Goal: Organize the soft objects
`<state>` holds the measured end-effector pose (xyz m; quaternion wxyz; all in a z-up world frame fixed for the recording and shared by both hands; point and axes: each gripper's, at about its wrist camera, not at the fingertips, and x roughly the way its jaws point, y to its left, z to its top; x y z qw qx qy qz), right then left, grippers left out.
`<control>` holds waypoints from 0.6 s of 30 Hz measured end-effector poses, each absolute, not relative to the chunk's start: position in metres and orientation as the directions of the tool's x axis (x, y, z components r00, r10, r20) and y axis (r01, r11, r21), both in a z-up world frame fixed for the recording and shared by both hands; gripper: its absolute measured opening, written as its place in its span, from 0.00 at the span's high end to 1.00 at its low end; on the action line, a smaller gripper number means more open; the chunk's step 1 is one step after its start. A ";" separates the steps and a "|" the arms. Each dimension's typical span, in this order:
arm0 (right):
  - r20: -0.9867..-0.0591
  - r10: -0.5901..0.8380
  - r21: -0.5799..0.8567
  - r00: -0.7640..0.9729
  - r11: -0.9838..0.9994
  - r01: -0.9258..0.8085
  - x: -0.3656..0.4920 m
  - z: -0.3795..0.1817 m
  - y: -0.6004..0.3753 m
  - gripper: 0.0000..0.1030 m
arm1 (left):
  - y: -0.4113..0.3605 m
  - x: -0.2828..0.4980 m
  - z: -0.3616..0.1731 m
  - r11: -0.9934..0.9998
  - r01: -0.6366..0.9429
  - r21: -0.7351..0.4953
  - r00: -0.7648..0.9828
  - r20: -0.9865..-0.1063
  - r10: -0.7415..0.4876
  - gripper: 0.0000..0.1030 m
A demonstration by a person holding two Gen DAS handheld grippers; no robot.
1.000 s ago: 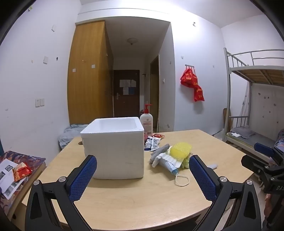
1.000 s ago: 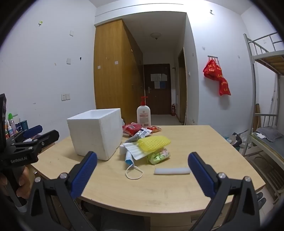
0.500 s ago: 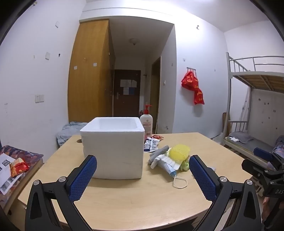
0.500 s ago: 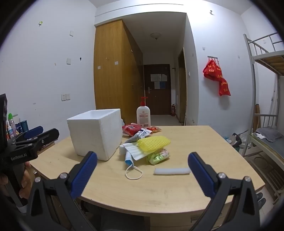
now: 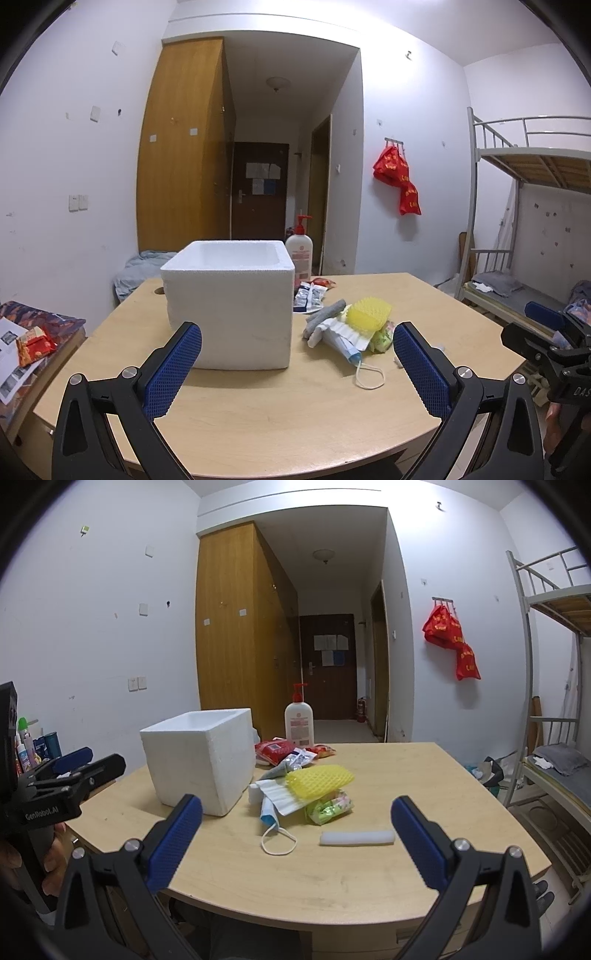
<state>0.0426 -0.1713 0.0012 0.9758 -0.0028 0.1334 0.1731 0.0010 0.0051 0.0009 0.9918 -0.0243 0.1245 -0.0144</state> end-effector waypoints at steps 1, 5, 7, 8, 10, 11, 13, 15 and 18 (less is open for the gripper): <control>-0.263 0.335 0.039 0.905 0.941 -0.337 0.043 0.001 -0.172 0.00 | 0.005 0.001 0.001 0.998 0.023 -0.052 0.968 -0.247 -0.035 0.00; -0.264 0.346 0.045 0.901 0.937 -0.346 0.044 0.001 -0.170 0.00 | 0.003 0.003 0.000 0.998 0.028 -0.049 0.968 -0.247 -0.039 0.00; -0.266 0.343 0.043 0.901 0.938 -0.344 0.045 0.000 -0.170 0.00 | 0.002 0.003 0.000 0.999 0.026 -0.044 0.969 -0.244 -0.036 0.00; -0.267 0.342 0.043 0.901 0.938 -0.343 0.045 0.000 -0.170 0.00 | 0.002 0.003 0.000 0.999 0.026 -0.044 0.969 -0.244 -0.036 0.00; -0.267 0.343 0.043 0.901 0.938 -0.344 0.045 0.001 -0.170 0.00 | 0.002 0.003 -0.001 0.998 0.035 -0.047 0.968 -0.248 -0.046 0.00; -0.266 0.342 0.042 0.901 0.938 -0.344 0.044 0.001 -0.170 0.00 | 0.002 0.003 -0.001 0.998 0.037 -0.047 0.967 -0.249 -0.047 0.00; -0.266 0.342 0.042 0.901 0.938 -0.344 0.045 0.001 -0.170 0.00 | 0.002 0.003 -0.001 0.998 0.031 -0.048 0.969 -0.245 -0.042 0.00; -0.266 0.343 0.042 0.901 0.938 -0.344 0.045 0.001 -0.170 0.00 | 0.005 0.002 -0.001 0.998 0.027 -0.058 0.970 -0.239 -0.040 0.00; -0.270 0.339 0.043 0.901 0.939 -0.340 0.046 0.001 -0.170 0.00 | 0.007 0.002 -0.002 0.997 0.026 -0.066 0.969 -0.244 -0.042 0.00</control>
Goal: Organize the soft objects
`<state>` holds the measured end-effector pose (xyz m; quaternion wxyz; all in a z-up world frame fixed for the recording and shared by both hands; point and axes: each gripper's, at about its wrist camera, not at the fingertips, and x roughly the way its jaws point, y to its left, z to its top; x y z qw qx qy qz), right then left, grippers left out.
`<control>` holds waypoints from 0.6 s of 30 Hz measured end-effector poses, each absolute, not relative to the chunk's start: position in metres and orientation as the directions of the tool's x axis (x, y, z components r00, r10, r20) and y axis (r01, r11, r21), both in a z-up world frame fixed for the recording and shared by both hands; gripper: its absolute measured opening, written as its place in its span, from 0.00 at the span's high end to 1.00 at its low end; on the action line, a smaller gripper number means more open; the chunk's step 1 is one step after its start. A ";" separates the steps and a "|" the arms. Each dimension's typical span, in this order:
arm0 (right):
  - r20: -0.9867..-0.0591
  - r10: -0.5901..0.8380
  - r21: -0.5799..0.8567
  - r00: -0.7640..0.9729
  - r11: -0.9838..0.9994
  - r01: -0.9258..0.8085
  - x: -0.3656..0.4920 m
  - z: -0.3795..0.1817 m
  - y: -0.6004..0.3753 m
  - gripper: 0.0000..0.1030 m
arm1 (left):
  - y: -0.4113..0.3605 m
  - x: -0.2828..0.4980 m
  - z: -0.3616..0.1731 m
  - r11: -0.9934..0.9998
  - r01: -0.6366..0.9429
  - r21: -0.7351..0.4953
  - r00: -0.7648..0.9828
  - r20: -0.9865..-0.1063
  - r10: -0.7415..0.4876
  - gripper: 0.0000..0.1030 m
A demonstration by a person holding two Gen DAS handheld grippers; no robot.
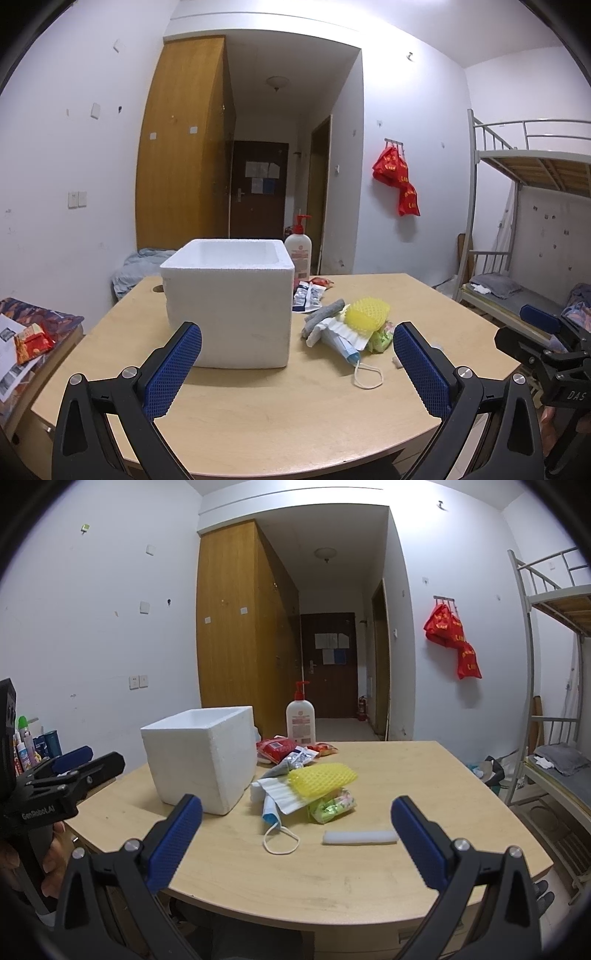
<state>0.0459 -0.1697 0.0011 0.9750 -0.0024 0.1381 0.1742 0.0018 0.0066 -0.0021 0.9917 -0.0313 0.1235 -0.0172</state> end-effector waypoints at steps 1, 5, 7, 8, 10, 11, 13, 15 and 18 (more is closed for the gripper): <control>-0.270 0.342 0.046 0.900 0.938 -0.342 0.046 0.001 -0.170 0.00 | 0.007 0.002 -0.002 0.998 0.025 -0.066 0.969 -0.244 -0.041 0.00; -0.269 0.341 0.043 0.901 0.938 -0.343 0.046 0.002 -0.168 0.00 | 0.007 0.001 -0.003 0.998 0.027 -0.065 0.968 -0.246 -0.042 0.00; -0.269 0.340 0.041 0.901 0.939 -0.342 0.045 0.001 -0.168 0.00 | 0.007 0.001 -0.003 0.998 0.027 -0.062 0.969 -0.244 -0.042 0.00; -0.269 0.339 0.040 0.902 0.939 -0.341 0.045 0.001 -0.168 0.00 | 0.006 0.001 -0.003 0.998 0.027 -0.059 0.969 -0.244 -0.040 0.00; -0.270 0.340 0.041 0.901 0.939 -0.342 0.046 0.001 -0.168 0.00 | 0.006 0.001 -0.002 0.998 0.026 -0.058 0.969 -0.245 -0.039 0.00; -0.270 0.339 0.041 0.901 0.939 -0.341 0.046 0.001 -0.168 0.00 | 0.006 0.001 -0.002 0.998 0.026 -0.058 0.969 -0.245 -0.039 0.00; -0.269 0.339 0.039 0.902 0.939 -0.341 0.046 0.001 -0.168 0.00 | 0.006 0.001 -0.002 0.998 0.026 -0.058 0.969 -0.245 -0.040 0.00; -0.270 0.340 0.041 0.901 0.939 -0.342 0.046 0.001 -0.168 0.00 | 0.006 0.001 -0.002 0.998 0.025 -0.057 0.969 -0.243 -0.038 0.00; -0.269 0.339 0.038 0.901 0.939 -0.342 0.046 0.001 -0.168 0.00 | 0.007 0.001 -0.003 0.998 0.024 -0.060 0.970 -0.241 -0.038 0.00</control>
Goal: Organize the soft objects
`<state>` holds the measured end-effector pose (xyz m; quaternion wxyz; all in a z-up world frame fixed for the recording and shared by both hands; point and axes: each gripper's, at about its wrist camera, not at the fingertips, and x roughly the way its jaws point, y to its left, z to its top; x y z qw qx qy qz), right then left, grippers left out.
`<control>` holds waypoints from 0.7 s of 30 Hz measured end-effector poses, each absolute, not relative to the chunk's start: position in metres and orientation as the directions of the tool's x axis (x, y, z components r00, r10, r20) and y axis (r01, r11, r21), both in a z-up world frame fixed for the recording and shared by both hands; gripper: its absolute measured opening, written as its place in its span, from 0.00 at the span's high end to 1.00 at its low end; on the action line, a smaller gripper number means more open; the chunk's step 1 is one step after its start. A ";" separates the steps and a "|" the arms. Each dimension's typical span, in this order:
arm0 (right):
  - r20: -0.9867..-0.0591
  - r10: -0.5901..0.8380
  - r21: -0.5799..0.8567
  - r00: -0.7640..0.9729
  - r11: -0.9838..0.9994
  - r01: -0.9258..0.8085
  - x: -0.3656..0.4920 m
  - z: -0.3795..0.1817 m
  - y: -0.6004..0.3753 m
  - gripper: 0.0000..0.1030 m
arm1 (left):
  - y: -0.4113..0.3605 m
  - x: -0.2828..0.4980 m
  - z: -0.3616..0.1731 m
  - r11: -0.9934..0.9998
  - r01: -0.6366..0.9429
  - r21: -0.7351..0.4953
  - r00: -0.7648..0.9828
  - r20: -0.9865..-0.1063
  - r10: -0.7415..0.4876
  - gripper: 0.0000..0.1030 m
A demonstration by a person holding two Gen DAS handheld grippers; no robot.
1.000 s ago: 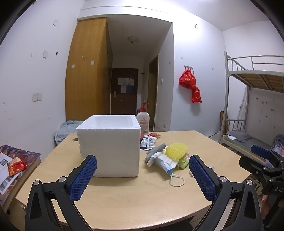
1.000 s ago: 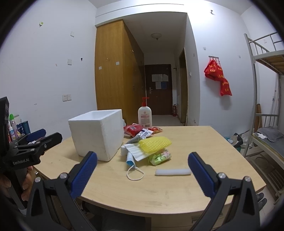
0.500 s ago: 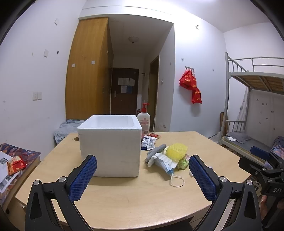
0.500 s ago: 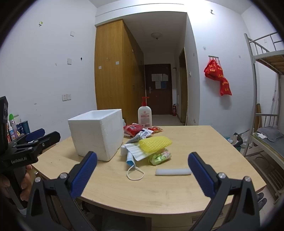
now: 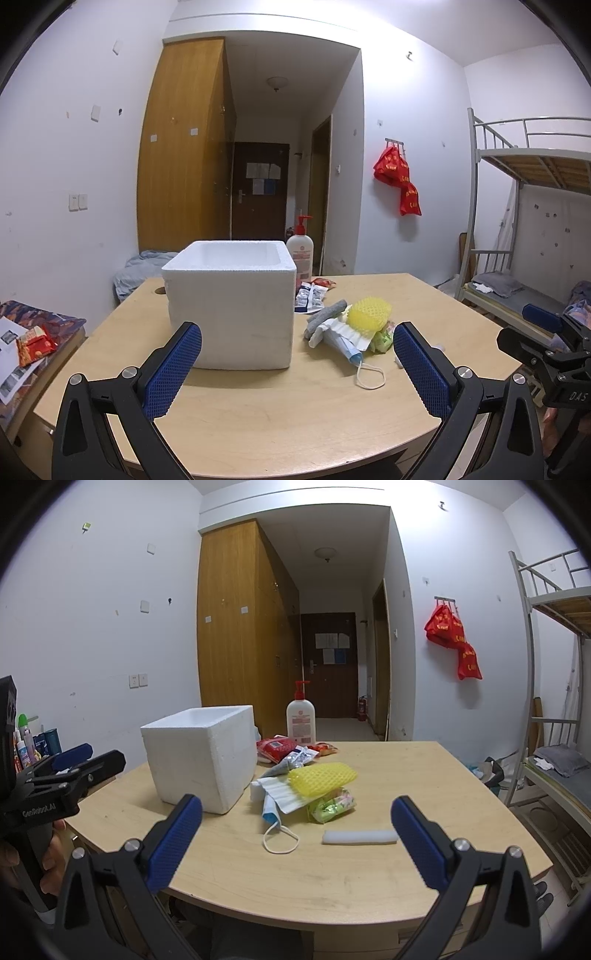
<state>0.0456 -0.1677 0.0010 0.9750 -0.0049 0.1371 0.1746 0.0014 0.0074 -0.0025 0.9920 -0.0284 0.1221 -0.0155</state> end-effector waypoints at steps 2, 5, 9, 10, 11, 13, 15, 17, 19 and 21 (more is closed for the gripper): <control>-0.269 0.340 0.040 0.901 0.939 -0.342 0.046 0.001 -0.168 0.00 | 0.007 0.002 -0.003 0.998 0.025 -0.059 0.969 -0.243 -0.039 0.00; -0.269 0.341 0.041 0.901 0.939 -0.342 0.045 0.000 -0.168 0.00 | 0.007 0.002 -0.003 0.998 0.027 -0.058 0.969 -0.242 -0.040 0.00; -0.272 0.342 0.045 0.899 0.938 -0.343 0.046 -0.001 -0.167 0.00 | 0.006 0.002 -0.003 0.998 0.032 -0.054 0.969 -0.244 -0.044 0.00; -0.274 0.342 0.044 0.899 0.938 -0.343 0.047 -0.001 -0.167 0.00 | 0.006 0.002 -0.003 0.998 0.032 -0.052 0.969 -0.245 -0.044 0.00; -0.274 0.342 0.044 0.899 0.938 -0.343 0.047 -0.001 -0.167 0.00 | 0.005 0.003 -0.002 0.998 0.032 -0.051 0.968 -0.245 -0.044 0.00; -0.277 0.343 0.042 0.897 0.937 -0.346 0.048 -0.001 -0.166 0.00 | 0.005 0.004 -0.002 0.998 0.033 -0.053 0.968 -0.245 -0.045 0.00; -0.277 0.344 0.038 0.897 0.937 -0.348 0.049 -0.001 -0.165 0.00 | 0.005 0.003 -0.002 0.998 0.031 -0.053 0.968 -0.246 -0.043 0.00; -0.278 0.346 0.040 0.896 0.936 -0.349 0.051 0.000 -0.166 0.00 | 0.005 0.003 -0.002 0.998 0.034 -0.055 0.968 -0.248 -0.047 0.00; -0.280 0.346 0.043 0.895 0.936 -0.349 0.053 0.000 -0.166 0.00 | 0.003 0.005 -0.002 0.998 0.034 -0.053 0.967 -0.251 -0.046 0.00; -0.282 0.349 0.046 0.894 0.935 -0.351 0.055 -0.001 -0.167 0.00 | 0.001 0.008 -0.001 0.998 0.035 -0.051 0.966 -0.253 -0.047 0.00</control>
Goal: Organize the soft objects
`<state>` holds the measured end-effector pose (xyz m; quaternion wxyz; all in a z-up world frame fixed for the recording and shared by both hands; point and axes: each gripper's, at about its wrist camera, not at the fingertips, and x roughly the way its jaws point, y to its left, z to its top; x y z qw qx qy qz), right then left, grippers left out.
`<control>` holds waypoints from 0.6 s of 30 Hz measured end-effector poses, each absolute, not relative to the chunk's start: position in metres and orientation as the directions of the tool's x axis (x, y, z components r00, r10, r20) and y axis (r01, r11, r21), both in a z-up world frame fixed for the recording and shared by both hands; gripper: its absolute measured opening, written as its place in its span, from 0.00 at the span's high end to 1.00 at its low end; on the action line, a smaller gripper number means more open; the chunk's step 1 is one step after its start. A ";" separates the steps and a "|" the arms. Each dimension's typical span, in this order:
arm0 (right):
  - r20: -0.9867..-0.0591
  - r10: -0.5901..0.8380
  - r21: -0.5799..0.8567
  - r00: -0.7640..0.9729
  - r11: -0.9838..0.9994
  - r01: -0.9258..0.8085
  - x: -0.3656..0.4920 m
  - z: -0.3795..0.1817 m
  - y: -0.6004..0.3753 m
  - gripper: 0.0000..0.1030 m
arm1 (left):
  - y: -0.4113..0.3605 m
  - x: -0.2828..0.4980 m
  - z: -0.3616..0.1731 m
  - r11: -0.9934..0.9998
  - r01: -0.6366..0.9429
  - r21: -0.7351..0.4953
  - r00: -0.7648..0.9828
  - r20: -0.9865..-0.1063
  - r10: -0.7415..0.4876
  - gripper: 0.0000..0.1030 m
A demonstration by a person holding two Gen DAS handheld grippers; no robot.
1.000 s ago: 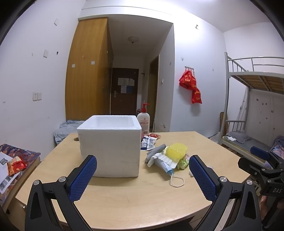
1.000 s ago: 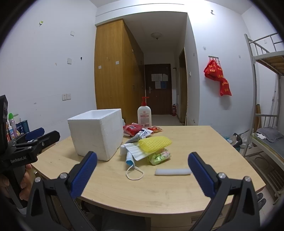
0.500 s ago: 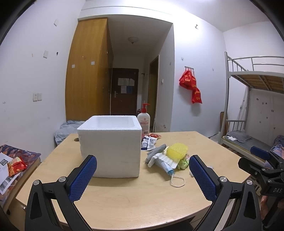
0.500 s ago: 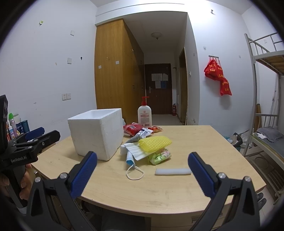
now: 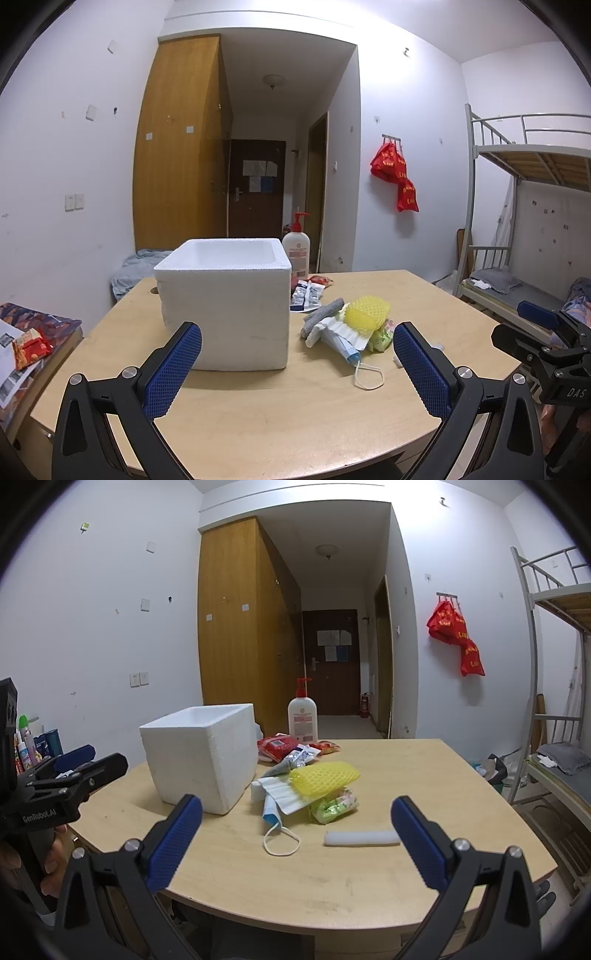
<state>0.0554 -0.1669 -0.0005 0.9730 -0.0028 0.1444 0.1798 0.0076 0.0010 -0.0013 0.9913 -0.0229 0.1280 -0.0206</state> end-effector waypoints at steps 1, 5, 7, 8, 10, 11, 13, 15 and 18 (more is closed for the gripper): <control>-0.281 0.349 0.046 0.894 0.935 -0.351 0.055 0.000 -0.167 0.00 | 0.000 0.009 -0.001 0.998 0.035 -0.052 0.966 -0.255 -0.048 0.00; -0.282 0.347 0.049 0.895 0.936 -0.347 0.057 -0.001 -0.167 0.00 | -0.002 0.017 0.000 0.997 0.047 -0.053 0.963 -0.263 -0.059 0.00; -0.283 0.347 0.056 0.894 0.937 -0.345 0.061 0.000 -0.170 0.00 | -0.004 0.022 0.000 0.997 0.057 -0.054 0.960 -0.271 -0.070 0.00; -0.285 0.344 0.058 0.895 0.938 -0.342 0.064 0.000 -0.171 0.00 | -0.005 0.025 0.000 0.997 0.063 -0.054 0.958 -0.276 -0.075 0.00; -0.290 0.336 0.063 0.896 0.941 -0.333 0.070 -0.001 -0.175 0.00 | -0.009 0.036 -0.002 0.995 0.076 -0.058 0.952 -0.293 -0.090 0.00; -0.294 0.334 0.065 0.896 0.942 -0.330 0.073 -0.002 -0.176 0.00 | -0.010 0.040 -0.003 0.995 0.083 -0.061 0.950 -0.297 -0.098 0.00; -0.306 0.330 0.067 0.893 0.943 -0.326 0.081 -0.005 -0.179 0.00 | -0.011 0.049 -0.006 0.994 0.089 -0.070 0.945 -0.309 -0.106 0.00; -0.316 0.321 0.067 0.893 0.946 -0.316 0.089 -0.008 -0.181 0.00 | -0.014 0.059 -0.008 0.992 0.099 -0.077 0.936 -0.330 -0.119 0.00; -0.331 0.322 0.075 0.887 0.946 -0.315 0.101 -0.012 -0.185 0.00 | -0.016 0.075 -0.012 0.989 0.117 -0.087 0.922 -0.362 -0.141 0.00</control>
